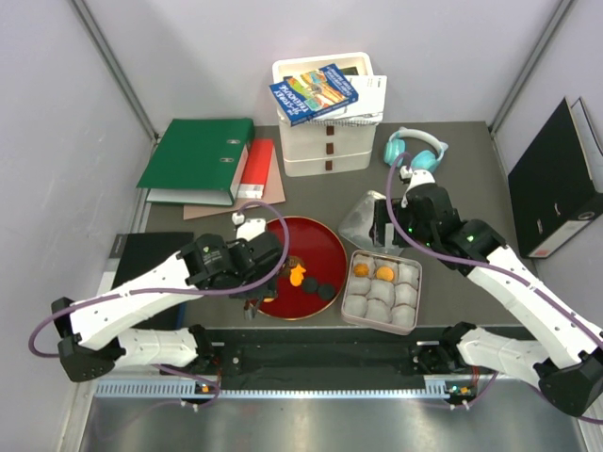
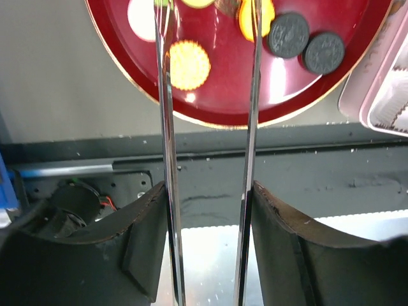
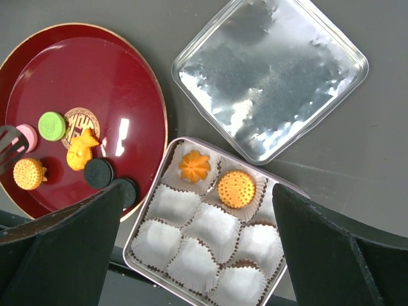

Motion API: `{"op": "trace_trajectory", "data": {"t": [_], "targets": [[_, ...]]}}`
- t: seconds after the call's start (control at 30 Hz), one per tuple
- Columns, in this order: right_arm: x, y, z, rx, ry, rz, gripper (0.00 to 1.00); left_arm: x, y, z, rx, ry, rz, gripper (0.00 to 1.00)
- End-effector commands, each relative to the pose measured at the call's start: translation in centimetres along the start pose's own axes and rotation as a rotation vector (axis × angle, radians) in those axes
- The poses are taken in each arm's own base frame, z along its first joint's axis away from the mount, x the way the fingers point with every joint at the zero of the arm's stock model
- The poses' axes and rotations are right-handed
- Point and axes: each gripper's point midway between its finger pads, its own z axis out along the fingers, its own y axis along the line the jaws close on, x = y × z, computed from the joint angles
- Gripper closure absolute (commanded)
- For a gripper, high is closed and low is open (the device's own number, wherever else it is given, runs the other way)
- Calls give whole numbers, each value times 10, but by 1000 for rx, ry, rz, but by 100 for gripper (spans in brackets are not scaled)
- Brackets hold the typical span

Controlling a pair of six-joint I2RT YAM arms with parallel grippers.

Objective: Pack the cookies

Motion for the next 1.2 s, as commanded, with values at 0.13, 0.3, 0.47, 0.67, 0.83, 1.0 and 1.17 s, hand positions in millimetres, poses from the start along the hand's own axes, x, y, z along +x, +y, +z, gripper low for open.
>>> {"op": "trace_trajectory", "data": {"t": [0.13, 0.3, 0.47, 0.67, 0.83, 1.0, 1.17], "targets": [[-9, 12, -1, -46, -40, 16, 1, 39, 22, 7, -51, 140, -22, 45], [-6, 10, 0, -41, -32, 15, 1, 48, 27, 12, -71, 171, -17, 45], [-6, 10, 1, -42, -32, 16, 1, 53, 29, 15, -75, 187, -13, 45], [-6, 11, 2, -41, -27, 15, 1, 56, 29, 20, -67, 189, -15, 46], [-8, 12, 3, -44, -31, 10, 1, 57, 28, 23, -75, 197, 2, 51], [-8, 12, 3, -41, -27, 8, 1, 48, 20, 20, -52, 169, 9, 61], [-11, 12, 1, -40, -36, 9, 1, 15, 6, 0, -47, 85, 53, 62]]}}
